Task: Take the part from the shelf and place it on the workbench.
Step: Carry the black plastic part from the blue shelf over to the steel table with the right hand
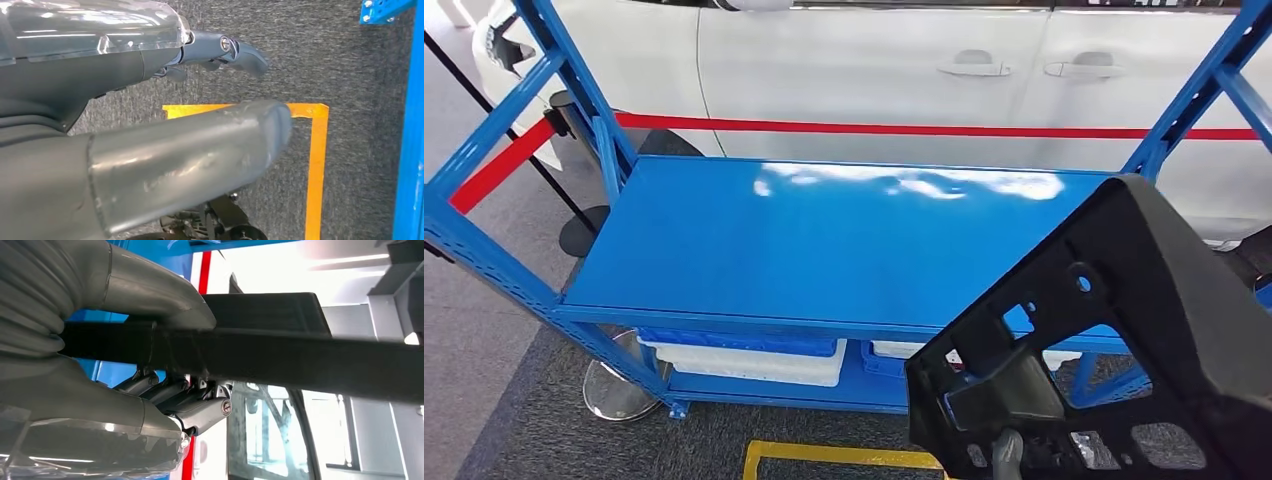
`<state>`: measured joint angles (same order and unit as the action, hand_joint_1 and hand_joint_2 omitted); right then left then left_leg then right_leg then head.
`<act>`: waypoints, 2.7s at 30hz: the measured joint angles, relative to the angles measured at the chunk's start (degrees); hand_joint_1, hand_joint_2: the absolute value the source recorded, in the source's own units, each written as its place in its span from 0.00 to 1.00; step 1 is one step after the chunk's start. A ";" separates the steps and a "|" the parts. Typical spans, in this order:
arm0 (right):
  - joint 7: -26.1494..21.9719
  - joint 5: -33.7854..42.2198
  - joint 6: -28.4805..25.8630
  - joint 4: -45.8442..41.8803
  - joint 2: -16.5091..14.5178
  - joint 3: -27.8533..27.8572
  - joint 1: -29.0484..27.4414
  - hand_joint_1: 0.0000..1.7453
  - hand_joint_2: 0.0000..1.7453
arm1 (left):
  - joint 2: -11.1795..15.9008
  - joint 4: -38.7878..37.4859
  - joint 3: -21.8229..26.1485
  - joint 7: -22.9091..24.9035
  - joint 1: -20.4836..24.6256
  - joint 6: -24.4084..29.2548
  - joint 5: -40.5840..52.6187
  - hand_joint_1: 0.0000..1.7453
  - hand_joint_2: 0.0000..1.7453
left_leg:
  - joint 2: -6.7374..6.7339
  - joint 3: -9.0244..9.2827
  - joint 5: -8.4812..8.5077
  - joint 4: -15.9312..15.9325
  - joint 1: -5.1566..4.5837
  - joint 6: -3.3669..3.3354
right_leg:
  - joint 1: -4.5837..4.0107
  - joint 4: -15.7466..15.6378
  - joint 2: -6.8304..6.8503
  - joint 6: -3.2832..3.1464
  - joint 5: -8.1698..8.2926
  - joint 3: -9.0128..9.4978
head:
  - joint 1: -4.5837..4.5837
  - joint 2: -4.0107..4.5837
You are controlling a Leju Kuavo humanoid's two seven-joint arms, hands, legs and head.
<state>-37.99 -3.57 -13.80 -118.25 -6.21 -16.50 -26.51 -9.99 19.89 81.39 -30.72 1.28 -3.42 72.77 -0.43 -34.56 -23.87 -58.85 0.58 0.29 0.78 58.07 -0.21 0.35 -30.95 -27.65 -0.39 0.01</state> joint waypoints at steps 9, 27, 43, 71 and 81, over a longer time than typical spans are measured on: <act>-0.30 0.27 0.26 -0.13 -1.02 0.54 -1.61 1.00 1.00 | -0.30 1.16 0.09 0.23 -0.38 -0.47 0.39 0.00 0.00 | 0.22 -2.14 -10.30 -15.31 0.41 1.38 | -0.52 -0.01 0.51 -2.41 4.96 -6.10 | -0.33 0.00; -0.99 0.19 0.71 -0.54 -1.82 1.44 -2.85 1.00 1.00 | -1.02 2.91 0.22 0.58 -0.30 -1.79 1.13 0.00 0.00 | -0.46 0.84 -0.23 1.62 -0.20 -1.43 | 0.48 7.25 0.40 1.30 1.24 -3.04 | -0.06 -0.01; -1.04 0.34 1.25 -0.86 -2.94 2.19 -3.18 1.00 1.00 | -1.26 4.03 0.49 0.52 -0.55 -3.07 2.23 0.00 0.00 | -0.01 7.28 -6.38 -2.76 -0.23 -0.05 | -0.83 0.40 0.82 -2.06 5.89 -7.05 | -0.29 -0.01; 1.80 -1.08 5.55 -1.80 -6.01 5.68 -4.65 1.00 1.00 | -1.75 4.70 4.42 7.51 3.02 -2.79 1.60 0.00 0.00 | -0.06 -0.60 -7.15 -12.93 0.22 1.66 | -0.02 -0.26 1.08 -2.16 4.83 -5.28 | -0.21 -0.01; 2.17 1.94 8.63 -1.59 -5.99 5.65 -4.41 1.00 1.00 | -2.07 4.61 4.44 7.53 3.49 -2.63 -0.81 0.00 0.00 | -1.21 7.50 -4.95 3.11 -0.01 -1.79 | 0.07 6.12 0.36 1.00 1.61 -10.00 | 0.03 0.00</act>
<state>-35.82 -1.63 -5.17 -119.84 -12.20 -10.85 -30.92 -12.05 24.51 85.83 -23.19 4.76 -6.05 71.96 -1.64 -27.06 -28.82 -55.74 0.57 -1.50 0.85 64.19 0.15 1.36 -29.34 -37.64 -0.36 0.01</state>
